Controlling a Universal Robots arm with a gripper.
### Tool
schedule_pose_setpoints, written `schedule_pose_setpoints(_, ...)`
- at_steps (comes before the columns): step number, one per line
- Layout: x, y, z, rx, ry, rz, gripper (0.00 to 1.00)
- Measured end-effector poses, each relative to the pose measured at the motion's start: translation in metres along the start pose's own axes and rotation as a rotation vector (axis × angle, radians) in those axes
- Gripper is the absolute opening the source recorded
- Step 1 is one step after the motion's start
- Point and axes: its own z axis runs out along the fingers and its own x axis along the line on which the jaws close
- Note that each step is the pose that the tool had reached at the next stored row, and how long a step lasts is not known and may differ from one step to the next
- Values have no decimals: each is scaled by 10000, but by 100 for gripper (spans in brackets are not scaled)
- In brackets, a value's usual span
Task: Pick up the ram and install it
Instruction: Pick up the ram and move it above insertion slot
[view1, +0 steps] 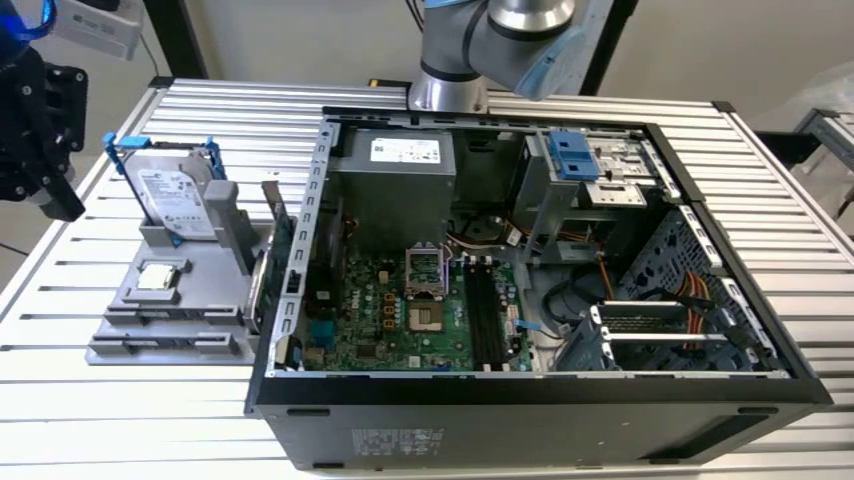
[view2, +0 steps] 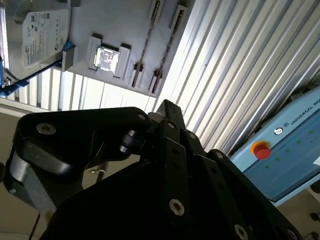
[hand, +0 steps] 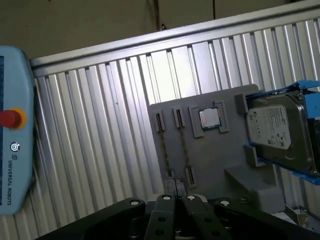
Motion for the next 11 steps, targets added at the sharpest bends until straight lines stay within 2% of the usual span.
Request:
schedule_pose_setpoints(5,-7,2,0,13,28,-779,0)
schedule_pose_setpoints(9,-9,2,3,-5,38,-988,0)
schedule_pose_setpoints(10,-9,2,4,-15,33,-1063,0)
schedule_pose_setpoints(11,-9,2,3,-26,-7,-1175,0)
